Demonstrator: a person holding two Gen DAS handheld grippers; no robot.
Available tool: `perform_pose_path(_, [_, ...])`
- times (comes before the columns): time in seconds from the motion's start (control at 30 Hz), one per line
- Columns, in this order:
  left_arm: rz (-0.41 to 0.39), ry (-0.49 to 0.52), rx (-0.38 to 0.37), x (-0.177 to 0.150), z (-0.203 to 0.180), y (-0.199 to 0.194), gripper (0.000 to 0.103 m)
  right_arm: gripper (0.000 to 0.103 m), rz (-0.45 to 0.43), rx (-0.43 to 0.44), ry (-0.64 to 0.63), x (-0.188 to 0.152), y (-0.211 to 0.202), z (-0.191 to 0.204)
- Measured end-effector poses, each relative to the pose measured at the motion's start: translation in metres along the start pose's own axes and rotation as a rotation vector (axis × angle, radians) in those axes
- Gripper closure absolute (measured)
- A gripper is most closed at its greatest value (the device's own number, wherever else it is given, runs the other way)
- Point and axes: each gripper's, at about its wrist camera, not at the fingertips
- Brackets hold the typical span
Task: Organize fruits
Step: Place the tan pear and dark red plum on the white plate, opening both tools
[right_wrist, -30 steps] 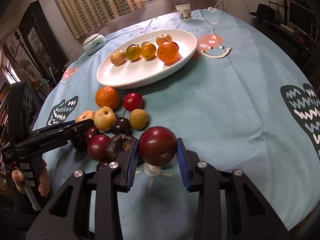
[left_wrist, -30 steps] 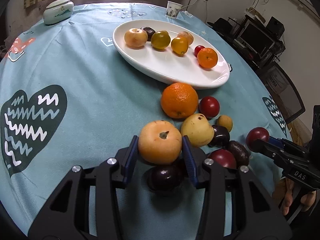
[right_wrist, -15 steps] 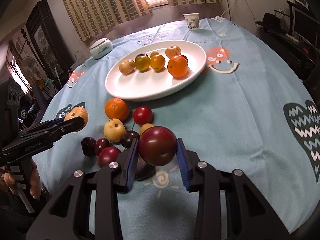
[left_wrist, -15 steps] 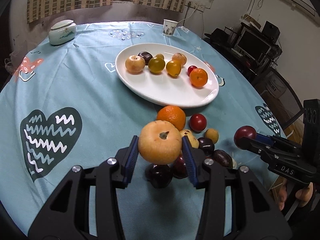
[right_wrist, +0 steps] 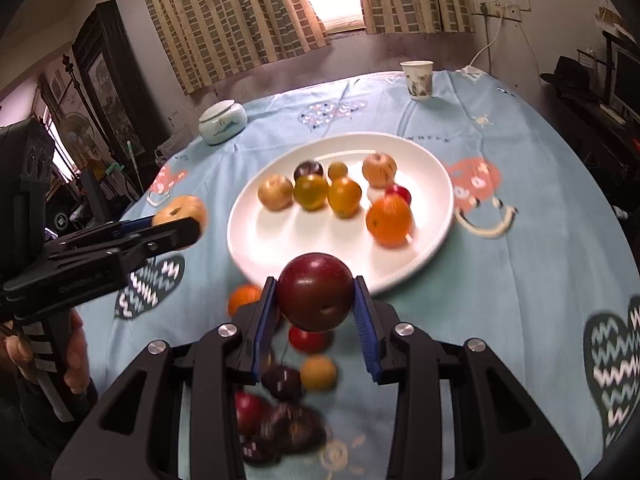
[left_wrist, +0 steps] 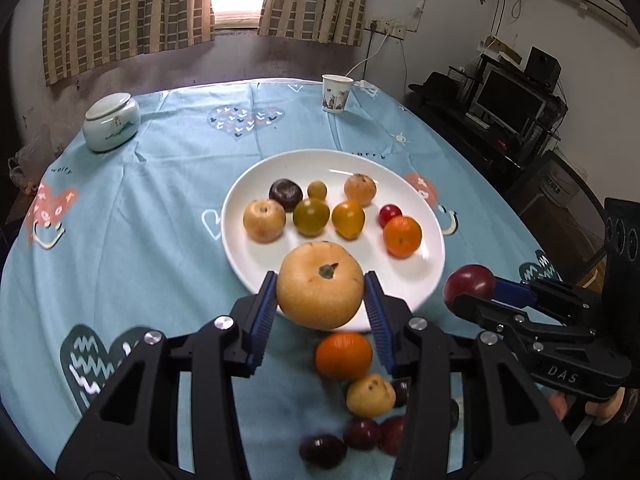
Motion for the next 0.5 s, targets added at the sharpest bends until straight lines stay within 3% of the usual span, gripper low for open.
perform_pose_path(0.13, [0.010,0.005,0.029,0.039,-0.005,0.035,0.059,0.065,0.022,-0.039,-0.006,0.050,0.033,-0.015])
perform_pose_path(0.23, [0.027,-0.020,0.033,0.049,-0.001,0.059,0.059,0.065,0.024,-0.100,0.016,0.073,0.057,-0.036])
perform_pose_path(0.5, [0.093,-0.009,0.020,0.038,0.004,0.091,0.059,0.065,0.067,-0.101,0.041,0.074,0.084,-0.062])
Point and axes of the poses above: each gripper's, at about its wrist camera, not at the fingertips, and y roughly the way its jaws point, z to its left, x to its top, and after that the axes turned 14 degrees about x, right-handed
